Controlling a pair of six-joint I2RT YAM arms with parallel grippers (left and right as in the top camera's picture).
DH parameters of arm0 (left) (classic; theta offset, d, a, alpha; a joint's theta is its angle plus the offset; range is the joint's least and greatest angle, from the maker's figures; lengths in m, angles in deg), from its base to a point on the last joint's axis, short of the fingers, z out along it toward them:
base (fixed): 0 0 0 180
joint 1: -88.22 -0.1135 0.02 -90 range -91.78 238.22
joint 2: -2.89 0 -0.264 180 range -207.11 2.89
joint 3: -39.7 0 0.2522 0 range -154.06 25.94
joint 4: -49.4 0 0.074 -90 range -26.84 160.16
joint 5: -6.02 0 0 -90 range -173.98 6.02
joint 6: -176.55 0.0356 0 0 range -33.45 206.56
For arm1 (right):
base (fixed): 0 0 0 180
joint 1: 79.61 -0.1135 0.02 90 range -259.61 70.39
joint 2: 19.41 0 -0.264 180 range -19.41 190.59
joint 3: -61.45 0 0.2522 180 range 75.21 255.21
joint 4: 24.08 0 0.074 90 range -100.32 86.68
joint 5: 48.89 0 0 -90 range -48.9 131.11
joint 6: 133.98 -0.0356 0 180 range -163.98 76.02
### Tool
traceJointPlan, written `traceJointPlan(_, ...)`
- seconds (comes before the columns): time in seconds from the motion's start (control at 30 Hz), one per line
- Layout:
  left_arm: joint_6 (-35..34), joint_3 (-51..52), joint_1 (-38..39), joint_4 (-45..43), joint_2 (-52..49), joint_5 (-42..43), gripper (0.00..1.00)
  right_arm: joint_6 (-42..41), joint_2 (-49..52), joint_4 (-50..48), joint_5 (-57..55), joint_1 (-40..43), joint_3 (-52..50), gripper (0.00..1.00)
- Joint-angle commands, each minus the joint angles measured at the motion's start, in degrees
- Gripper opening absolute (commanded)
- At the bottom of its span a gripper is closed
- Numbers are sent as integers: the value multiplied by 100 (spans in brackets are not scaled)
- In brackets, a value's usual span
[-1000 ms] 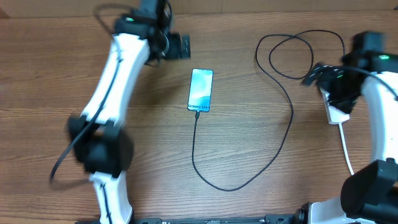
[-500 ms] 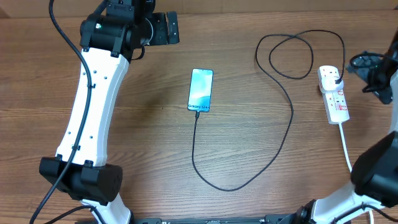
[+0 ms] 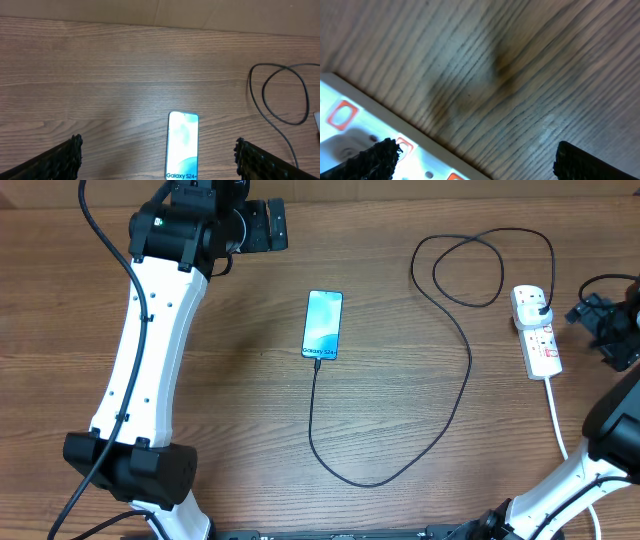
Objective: Plug charger to phone and switch on socket
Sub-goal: 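Move the right gripper over the white power strip's switch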
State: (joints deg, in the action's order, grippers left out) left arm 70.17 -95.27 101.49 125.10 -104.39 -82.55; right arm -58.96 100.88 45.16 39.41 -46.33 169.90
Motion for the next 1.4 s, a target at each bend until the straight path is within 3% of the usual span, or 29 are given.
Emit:
traceJointPlan(0.0,28,9,15,-2,-24,-50,100,186,116,-42,52,-20,-39,100)
traceJointPlan(0.43,28,9,15,-2,-24,-52,100,175,343,-114,577,-20,-52,100)
traceJointPlan(1.37,28,9,15,-2,-24,-50,100,155,393,-142,592,-20,-170,100)
